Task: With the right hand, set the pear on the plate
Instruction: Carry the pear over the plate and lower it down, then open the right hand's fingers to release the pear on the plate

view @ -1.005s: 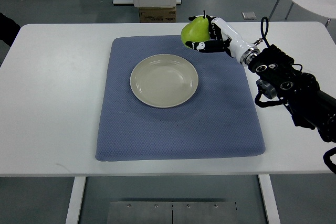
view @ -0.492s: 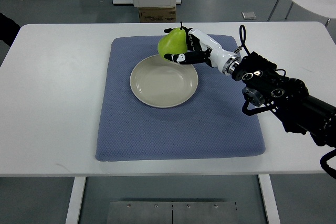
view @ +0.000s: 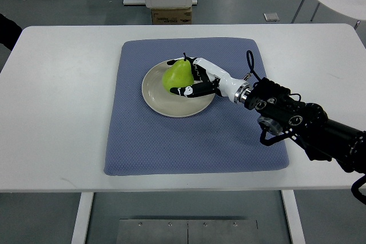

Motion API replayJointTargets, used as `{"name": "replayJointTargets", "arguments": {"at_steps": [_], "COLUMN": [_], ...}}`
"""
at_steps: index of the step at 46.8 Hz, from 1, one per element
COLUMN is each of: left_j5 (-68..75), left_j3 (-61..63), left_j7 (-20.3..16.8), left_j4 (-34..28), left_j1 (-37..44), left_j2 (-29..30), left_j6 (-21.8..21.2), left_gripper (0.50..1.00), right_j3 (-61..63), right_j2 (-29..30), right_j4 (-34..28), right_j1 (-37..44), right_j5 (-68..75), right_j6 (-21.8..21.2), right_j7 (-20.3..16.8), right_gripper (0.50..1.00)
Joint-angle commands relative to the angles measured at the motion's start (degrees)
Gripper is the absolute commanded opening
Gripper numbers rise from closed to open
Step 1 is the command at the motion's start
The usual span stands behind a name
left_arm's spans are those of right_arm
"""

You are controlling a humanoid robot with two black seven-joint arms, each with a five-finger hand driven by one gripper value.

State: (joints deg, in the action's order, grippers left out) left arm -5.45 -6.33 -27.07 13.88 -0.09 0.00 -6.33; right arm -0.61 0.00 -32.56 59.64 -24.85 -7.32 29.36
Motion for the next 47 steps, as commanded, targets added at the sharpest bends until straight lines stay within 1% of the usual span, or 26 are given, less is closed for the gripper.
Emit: {"name": "replayJointTargets", "arguments": {"at_steps": [1, 6, 13, 32, 33, 34, 37, 40, 41, 43, 44, 47], "left_j5": [0.0, 0.0, 0.0, 0.0, 0.0, 0.0, 0.0, 0.0, 0.0, 0.0, 0.0, 0.0], "left_j3": [0.0, 0.0, 0.0, 0.0, 0.0, 0.0, 0.0, 0.0, 0.0, 0.0, 0.0, 0.0], "left_j7": [0.0, 0.0, 0.0, 0.0, 0.0, 0.0, 0.0, 0.0, 0.0, 0.0, 0.0, 0.0], "left_j4": [0.0, 0.0, 0.0, 0.0, 0.0, 0.0, 0.0, 0.0, 0.0, 0.0, 0.0, 0.0], "left_j1": [0.0, 0.0, 0.0, 0.0, -0.1, 0.0, 0.0, 0.0, 0.0, 0.0, 0.0, 0.0], "left_j2": [0.0, 0.0, 0.0, 0.0, 0.0, 0.0, 0.0, 0.0, 0.0, 0.0, 0.0, 0.0], "left_j6": [0.0, 0.0, 0.0, 0.0, 0.0, 0.0, 0.0, 0.0, 0.0, 0.0, 0.0, 0.0], "left_gripper": [1.0, 1.0, 1.0, 1.0, 1.0, 1.0, 1.0, 1.0, 1.0, 1.0, 1.0, 1.0], "right_j3": [0.0, -0.4, -2.8, -3.0, -3.1, -3.1, -3.0, -3.0, -2.9, -2.9, -2.9, -2.9], "right_j2": [0.0, 0.0, 0.0, 0.0, 0.0, 0.0, 0.0, 0.0, 0.0, 0.0, 0.0, 0.0], "right_j4": [0.1, 0.2, 0.5, 0.7, 0.7, 0.7, 0.7, 0.7, 0.7, 0.7, 0.7, 0.7], "right_j1": [-0.2, -0.5, -0.8, -1.5, -1.5, -1.5, -1.5, -1.5, -1.5, -1.5, -1.5, -1.4], "right_j5": [-0.1, -0.3, -0.2, -0.1, -0.1, -0.1, 0.1, 0.1, 0.1, 0.1, 0.1, 0.2], "right_j6": [0.7, 2.9, 4.9, 5.4, 5.5, 5.6, 5.8, 5.8, 5.8, 5.8, 5.8, 5.8], "right_j7": [-0.1, -0.3, -0.3, -0.4, -0.4, -0.4, -0.4, -0.4, -0.4, -0.4, -0.4, -0.5], "right_gripper": [0.5, 0.5, 0.5, 0.5, 0.553, 0.583, 0.65, 0.684, 0.702, 0.761, 0.782, 0.809]}}
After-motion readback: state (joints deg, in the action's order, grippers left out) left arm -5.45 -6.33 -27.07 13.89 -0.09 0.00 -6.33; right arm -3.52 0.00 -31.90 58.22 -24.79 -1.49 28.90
